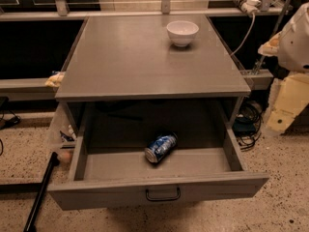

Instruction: Pick pepsi can from top drawer and place on counter

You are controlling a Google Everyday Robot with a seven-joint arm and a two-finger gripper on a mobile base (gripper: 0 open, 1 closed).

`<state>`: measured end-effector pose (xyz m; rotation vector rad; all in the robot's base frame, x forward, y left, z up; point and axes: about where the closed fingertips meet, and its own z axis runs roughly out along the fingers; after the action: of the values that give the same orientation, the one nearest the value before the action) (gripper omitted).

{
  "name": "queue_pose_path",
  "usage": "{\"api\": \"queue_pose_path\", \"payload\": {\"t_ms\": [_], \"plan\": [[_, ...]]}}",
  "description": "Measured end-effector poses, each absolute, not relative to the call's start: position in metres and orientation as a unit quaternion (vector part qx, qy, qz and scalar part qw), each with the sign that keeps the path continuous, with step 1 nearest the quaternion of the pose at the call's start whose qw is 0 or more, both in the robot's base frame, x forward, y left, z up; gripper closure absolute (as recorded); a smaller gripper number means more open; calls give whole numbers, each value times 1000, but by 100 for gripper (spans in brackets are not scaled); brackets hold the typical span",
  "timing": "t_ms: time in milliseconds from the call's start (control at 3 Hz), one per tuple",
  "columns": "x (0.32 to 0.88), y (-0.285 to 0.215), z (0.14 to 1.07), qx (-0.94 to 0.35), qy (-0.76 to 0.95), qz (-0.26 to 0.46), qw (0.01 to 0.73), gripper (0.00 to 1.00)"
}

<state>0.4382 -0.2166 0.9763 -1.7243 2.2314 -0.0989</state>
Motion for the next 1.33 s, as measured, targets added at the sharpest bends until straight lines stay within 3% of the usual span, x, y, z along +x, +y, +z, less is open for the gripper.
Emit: {"api": "queue_pose_path", "payload": {"t_ms": [333, 1333], "plan": [[438, -217, 976, -603, 781, -35, 159, 0], [464, -206, 918, -615, 757, -19, 220, 66]]}}
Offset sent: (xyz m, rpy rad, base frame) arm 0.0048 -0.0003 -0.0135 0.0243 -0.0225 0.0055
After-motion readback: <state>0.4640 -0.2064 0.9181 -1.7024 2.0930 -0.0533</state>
